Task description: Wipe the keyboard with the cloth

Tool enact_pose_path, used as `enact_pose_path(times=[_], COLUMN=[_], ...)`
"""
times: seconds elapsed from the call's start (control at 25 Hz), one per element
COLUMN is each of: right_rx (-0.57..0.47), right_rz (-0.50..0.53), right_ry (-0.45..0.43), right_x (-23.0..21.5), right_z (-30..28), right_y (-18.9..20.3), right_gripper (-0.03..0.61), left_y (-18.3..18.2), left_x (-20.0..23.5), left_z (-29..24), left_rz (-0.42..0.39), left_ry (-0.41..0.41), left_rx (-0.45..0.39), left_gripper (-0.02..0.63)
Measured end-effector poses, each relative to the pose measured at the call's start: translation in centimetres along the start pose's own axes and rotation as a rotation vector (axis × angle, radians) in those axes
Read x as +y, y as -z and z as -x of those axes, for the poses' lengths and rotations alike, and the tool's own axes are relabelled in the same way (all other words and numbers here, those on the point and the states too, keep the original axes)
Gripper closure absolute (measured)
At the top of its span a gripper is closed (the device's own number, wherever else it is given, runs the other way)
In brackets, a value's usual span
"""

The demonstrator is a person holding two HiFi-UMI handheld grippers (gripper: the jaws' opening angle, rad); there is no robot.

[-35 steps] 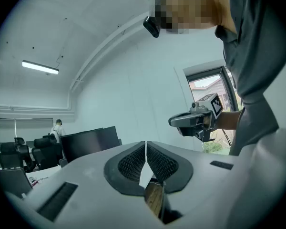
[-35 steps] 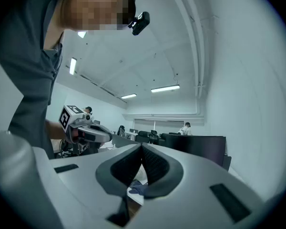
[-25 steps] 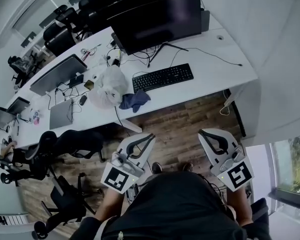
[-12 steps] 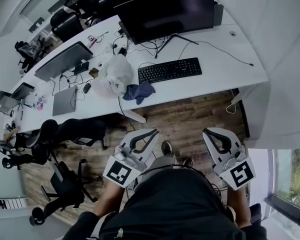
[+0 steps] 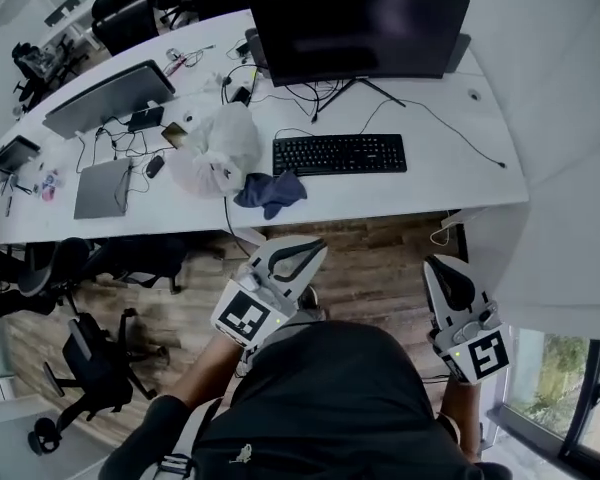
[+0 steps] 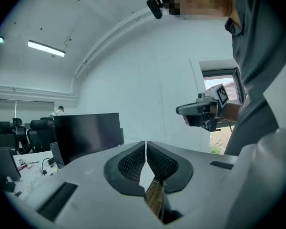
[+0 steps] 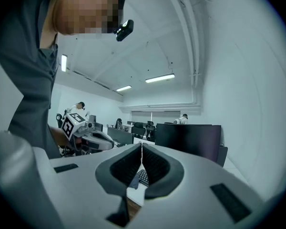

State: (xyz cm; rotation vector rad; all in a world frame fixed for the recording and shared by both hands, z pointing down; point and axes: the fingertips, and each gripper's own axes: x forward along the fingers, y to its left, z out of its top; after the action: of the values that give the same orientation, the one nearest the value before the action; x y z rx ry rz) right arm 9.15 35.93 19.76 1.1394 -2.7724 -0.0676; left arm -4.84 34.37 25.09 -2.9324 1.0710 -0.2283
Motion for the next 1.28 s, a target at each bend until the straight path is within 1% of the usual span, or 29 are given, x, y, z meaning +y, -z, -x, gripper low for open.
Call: enact_pose_path(times=[0.16, 0.28, 0.4, 0.6, 0.72, 0.88, 0.96, 1.04, 1.08, 1.12, 1.16, 1.2, 1.24, 1.28], right_rx=[0.026, 0.052, 0.097, 0.111, 0.104, 0.088, 0.072, 0.071, 0.075, 0.081, 0.086, 0.092, 0.101, 0.115], right_rz=[0.003, 0.016, 0.010, -0.010, -0.031, -0.041, -0.050, -0.064, -0.068, -0.070, -0.075, -0.085, -0.098, -0.111], right_ry=[-0.013, -0.014, -0.041, -0.070, -0.126, -0.203, -0.240, -0.276, -0.291, -0.304, -0.312, -0.318, -0.321, -0.323], right_x=[-0.1, -0.1, -0.4, -4.3, -6.5, -10.4, -12.1, -13.3, -13.9, -14.4, -14.7, -14.9, -15.1, -15.2], right_z=[-3.9, -6.9, -8.9, -11.3, -12.4, -13.6, -14.2, -14.6, -14.8, -15.0, -15.3, -15.6, -15.9, -16.3], right_y=[-0.9, -0.7, 0.3, 1.5, 2.2, 2.7, 2.9, 3.7, 4.2, 4.7, 5.1, 5.5, 5.9, 6.4], right_gripper=[0.569, 0.569, 0.569, 0.569, 0.569, 0.569, 0.569, 0.569, 0.569, 0.569, 0.569, 0.569, 0.569, 0.569], left_y=[0.8, 2.1, 3.6, 5.2, 5.8, 6.7, 8.4, 11.1, 12.7, 14.4, 16.2, 18.1, 20.1, 22.2], left_x=[3.9, 6.5, 8.2, 10.3, 10.6, 11.5, 12.3, 13.1, 13.6, 14.2, 14.8, 15.5, 16.3, 17.3], left_z=[-0.5, -1.4, -2.3, -4.9, -6.5, -8.3, -8.9, -9.0, -9.0, -8.8, -8.5, -8.0, -7.5, -7.0], left_rz=[-0.094, -0.104, -0.103, -0.064, -0.036, 0.032, 0.080, 0.128, 0.151, 0.176, 0.204, 0.231, 0.254, 0.272], left_ry=[-0.003, 0.013, 0.031, 0.000, -0.034, -0.120, -0.166, -0.214, -0.245, -0.277, -0.310, -0.341, -0.369, -0.395], left_rx=[0.010, 0.015, 0.060, 0.109, 0.155, 0.217, 0.273, 0.343, 0.379, 0.415, 0.453, 0.492, 0.530, 0.570], left_gripper=[0.600, 0.600, 0.600, 0.600, 0.600, 0.600, 0.598, 0.597, 0.585, 0.524, 0.448, 0.393, 0.359, 0.353])
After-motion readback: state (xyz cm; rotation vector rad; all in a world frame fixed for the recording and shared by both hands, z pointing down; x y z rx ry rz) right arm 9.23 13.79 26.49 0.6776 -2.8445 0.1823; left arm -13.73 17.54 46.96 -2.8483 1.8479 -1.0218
